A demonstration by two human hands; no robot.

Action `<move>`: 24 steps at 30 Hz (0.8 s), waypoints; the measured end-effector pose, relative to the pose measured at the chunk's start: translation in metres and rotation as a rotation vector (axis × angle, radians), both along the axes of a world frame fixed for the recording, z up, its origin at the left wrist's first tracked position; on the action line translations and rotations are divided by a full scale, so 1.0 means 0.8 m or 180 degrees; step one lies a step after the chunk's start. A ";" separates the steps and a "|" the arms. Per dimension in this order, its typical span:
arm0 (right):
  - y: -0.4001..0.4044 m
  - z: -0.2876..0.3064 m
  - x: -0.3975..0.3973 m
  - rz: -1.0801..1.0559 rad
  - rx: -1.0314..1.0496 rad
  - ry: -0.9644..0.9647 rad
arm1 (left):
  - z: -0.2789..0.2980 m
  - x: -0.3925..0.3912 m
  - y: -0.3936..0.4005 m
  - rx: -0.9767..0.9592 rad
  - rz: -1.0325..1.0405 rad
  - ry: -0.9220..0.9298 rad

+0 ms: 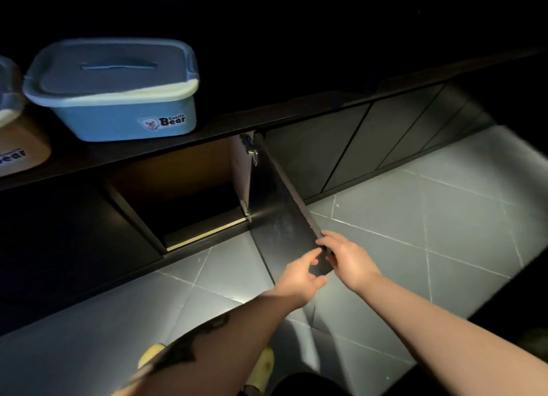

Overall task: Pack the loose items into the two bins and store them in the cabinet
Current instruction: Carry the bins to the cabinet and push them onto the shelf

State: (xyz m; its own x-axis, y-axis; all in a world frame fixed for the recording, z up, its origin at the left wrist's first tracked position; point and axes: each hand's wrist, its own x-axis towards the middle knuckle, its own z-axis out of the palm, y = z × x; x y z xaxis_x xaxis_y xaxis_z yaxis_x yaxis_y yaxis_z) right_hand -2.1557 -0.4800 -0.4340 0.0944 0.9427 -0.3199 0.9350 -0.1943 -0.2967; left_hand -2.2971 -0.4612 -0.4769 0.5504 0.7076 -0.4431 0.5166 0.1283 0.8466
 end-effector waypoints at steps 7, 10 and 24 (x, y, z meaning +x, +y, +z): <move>-0.002 -0.003 0.060 -0.0216 0.0125 -0.0104 | 0.011 -0.015 0.028 0.0273 -0.0102 0.0136; 0.003 -0.007 0.031 -0.0331 0.0470 -0.0514 | 0.013 -0.054 0.043 0.0335 0.0158 0.0169; 0.207 0.004 -0.327 0.0546 0.0270 0.0666 | 0.072 -0.378 0.143 0.0777 0.2055 0.0934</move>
